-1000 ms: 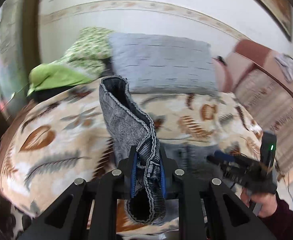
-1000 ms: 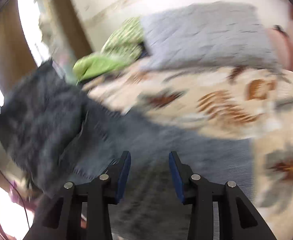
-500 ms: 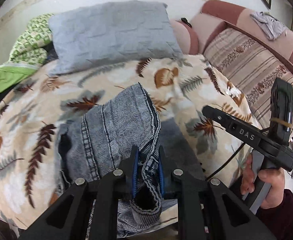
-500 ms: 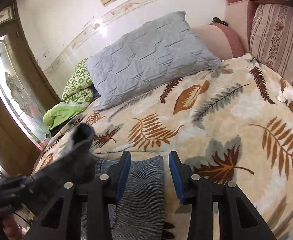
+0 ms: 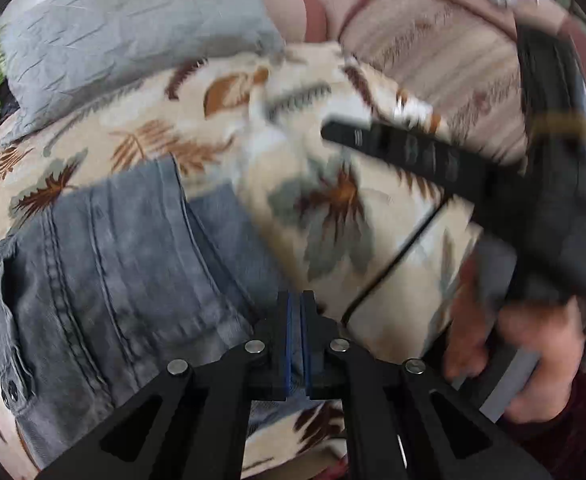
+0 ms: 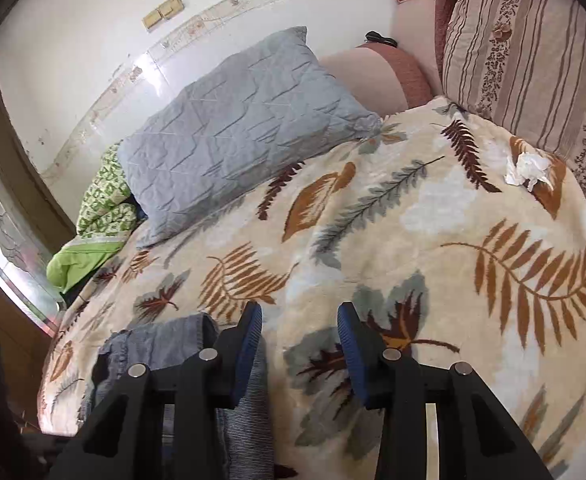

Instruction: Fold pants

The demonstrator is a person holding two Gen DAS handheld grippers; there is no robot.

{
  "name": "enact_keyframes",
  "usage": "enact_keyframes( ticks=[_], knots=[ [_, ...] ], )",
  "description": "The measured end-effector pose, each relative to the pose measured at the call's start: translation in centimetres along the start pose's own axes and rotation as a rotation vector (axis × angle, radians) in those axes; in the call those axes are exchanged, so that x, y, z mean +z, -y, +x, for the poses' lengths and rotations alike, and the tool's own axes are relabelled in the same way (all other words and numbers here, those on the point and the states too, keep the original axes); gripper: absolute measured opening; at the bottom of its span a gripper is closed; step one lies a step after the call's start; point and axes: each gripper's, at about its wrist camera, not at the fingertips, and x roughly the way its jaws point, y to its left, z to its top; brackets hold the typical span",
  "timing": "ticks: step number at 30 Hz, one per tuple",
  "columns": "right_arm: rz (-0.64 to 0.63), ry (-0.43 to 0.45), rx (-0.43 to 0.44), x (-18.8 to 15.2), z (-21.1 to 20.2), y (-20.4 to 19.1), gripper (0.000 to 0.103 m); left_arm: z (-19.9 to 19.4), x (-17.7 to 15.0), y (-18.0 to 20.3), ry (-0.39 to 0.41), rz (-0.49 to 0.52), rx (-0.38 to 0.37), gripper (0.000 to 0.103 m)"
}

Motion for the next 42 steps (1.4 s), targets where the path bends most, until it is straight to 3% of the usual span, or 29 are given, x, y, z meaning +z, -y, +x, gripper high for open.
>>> enact_keyframes(
  ticks=[3,5,7,9,12,14,19,24,29,31,32,34,38,40,42],
  knots=[
    [-0.023,-0.001,-0.025,-0.1,0.0,-0.1,0.043,-2.7,-0.7,-1.3,0.052,-0.013,0.002,0.004],
    [-0.023,0.007,-0.010,-0.1,-0.2,-0.2,0.043,-5.4,-0.9,-2.7,0.117,-0.028,0.025,0.013],
    [-0.015,0.017,0.037,0.0,-0.4,-0.5,0.043,-8.3,-1.6,-4.9,0.191,-0.069,0.054,0.040],
    [-0.022,0.021,0.097,0.0,-0.6,-1.3,0.043,-10.2,-2.1,-7.4,0.228,-0.119,0.114,0.053],
    [-0.093,0.014,0.155,-0.5,-0.5,-3.6,0.044,-11.3,-2.8,-11.5,0.221,-0.201,0.245,0.053],
    [-0.145,-0.047,0.204,-1.2,0.4,-5.3,0.046,-11.1,-3.6,-14.2,0.191,-0.274,0.290,0.053],
    [-0.203,-0.184,0.229,-3.3,2.8,-7.8,0.059,-10.0,-6.1,-19.2,0.127,-0.421,0.271,0.053],
    [-0.066,-0.338,0.315,-4.4,6.1,-6.5,0.059,-7.9,-7.8,-20.8,0.082,-0.492,0.216,0.053],
    [-0.010,-0.408,0.402,-5.7,7.6,-6.4,0.060,-6.1,-7.8,-19.1,0.054,-0.432,0.179,0.051],
    [-0.021,-0.417,0.462,-5.9,7.3,-7.0,0.056,-5.5,-7.6,-17.7,0.049,-0.366,0.251,0.048],
    [-0.032,-0.400,0.473,-5.9,6.8,-7.2,0.053,-5.3,-7.5,-17.0,0.050,-0.326,0.281,0.046],
    [-0.050,-0.346,0.491,-5.4,5.6,-7.3,0.035,-5.1,-7.3,-16.3,0.046,-0.306,0.307,0.046],
    [0.005,-0.246,0.579,-3.8,3.2,-6.0,0.035,-4.8,-6.8,-14.8,0.049,-0.257,0.279,0.050],
    [0.000,-0.220,0.507,-3.5,2.9,-5.4,0.035,-4.3,-6.5,-13.1,0.044,-0.179,0.345,0.050],
    [-0.044,-0.207,0.346,-3.4,3.2,-5.4,0.036,-3.8,-6.5,-12.7,0.026,-0.152,0.392,0.051]
  ],
)
